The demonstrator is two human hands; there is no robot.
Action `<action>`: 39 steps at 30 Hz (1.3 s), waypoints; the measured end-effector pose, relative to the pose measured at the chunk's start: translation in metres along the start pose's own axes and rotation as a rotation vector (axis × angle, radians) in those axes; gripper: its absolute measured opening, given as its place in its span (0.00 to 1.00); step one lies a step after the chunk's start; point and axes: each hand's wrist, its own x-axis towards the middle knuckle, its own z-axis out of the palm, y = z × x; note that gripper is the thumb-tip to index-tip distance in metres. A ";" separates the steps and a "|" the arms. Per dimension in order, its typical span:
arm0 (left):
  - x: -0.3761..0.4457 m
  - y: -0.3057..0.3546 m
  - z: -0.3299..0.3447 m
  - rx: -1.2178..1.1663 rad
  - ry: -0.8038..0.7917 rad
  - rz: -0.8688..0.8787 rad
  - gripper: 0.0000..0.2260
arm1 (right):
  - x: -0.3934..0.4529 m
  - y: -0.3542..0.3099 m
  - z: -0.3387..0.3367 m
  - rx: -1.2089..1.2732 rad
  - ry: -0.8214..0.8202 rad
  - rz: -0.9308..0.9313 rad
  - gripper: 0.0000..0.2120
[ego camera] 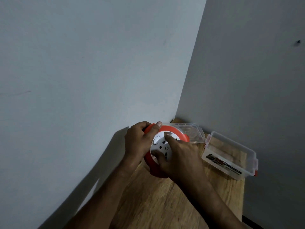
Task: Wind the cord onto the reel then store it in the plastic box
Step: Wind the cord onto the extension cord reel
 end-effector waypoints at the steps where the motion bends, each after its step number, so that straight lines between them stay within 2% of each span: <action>1: 0.001 -0.001 -0.002 -0.005 -0.007 -0.002 0.18 | -0.002 0.002 -0.003 -0.025 0.028 -0.051 0.25; 4: 0.004 -0.002 -0.006 -0.022 -0.016 0.006 0.17 | -0.003 0.013 -0.013 -0.001 0.061 -0.266 0.21; 7: 0.004 -0.003 -0.006 -0.014 -0.023 0.027 0.17 | 0.002 0.023 -0.016 -0.136 -0.128 -0.483 0.31; 9: 0.003 -0.003 -0.004 -0.001 -0.037 0.042 0.17 | 0.005 0.026 -0.013 -0.231 -0.195 -0.506 0.34; 11: 0.003 -0.004 -0.002 -0.010 -0.054 0.051 0.17 | 0.005 0.026 -0.010 -0.225 -0.221 -0.481 0.33; 15: 0.001 -0.003 -0.002 -0.003 -0.050 0.088 0.22 | 0.007 0.031 -0.004 -0.198 -0.201 -0.498 0.32; 17: 0.001 -0.003 0.000 0.011 -0.039 0.101 0.21 | 0.010 0.033 -0.004 -0.191 -0.170 -0.502 0.30; 20: 0.001 -0.005 0.001 -0.007 -0.012 0.080 0.17 | 0.011 0.031 -0.004 -0.134 -0.102 -0.416 0.29; 22: 0.000 -0.004 0.002 -0.024 0.000 0.080 0.19 | 0.008 0.025 -0.003 -0.089 -0.065 -0.304 0.29; 27: 0.001 -0.001 0.003 -0.007 0.010 0.079 0.16 | 0.004 0.007 0.001 0.001 -0.042 -0.066 0.28; 33: -0.003 -0.003 0.004 0.009 0.019 0.057 0.17 | 0.003 0.000 0.004 0.002 -0.005 0.008 0.28; 39: -0.009 0.001 0.011 -0.038 0.129 -0.015 0.19 | 0.011 -0.005 0.004 0.053 0.085 0.133 0.27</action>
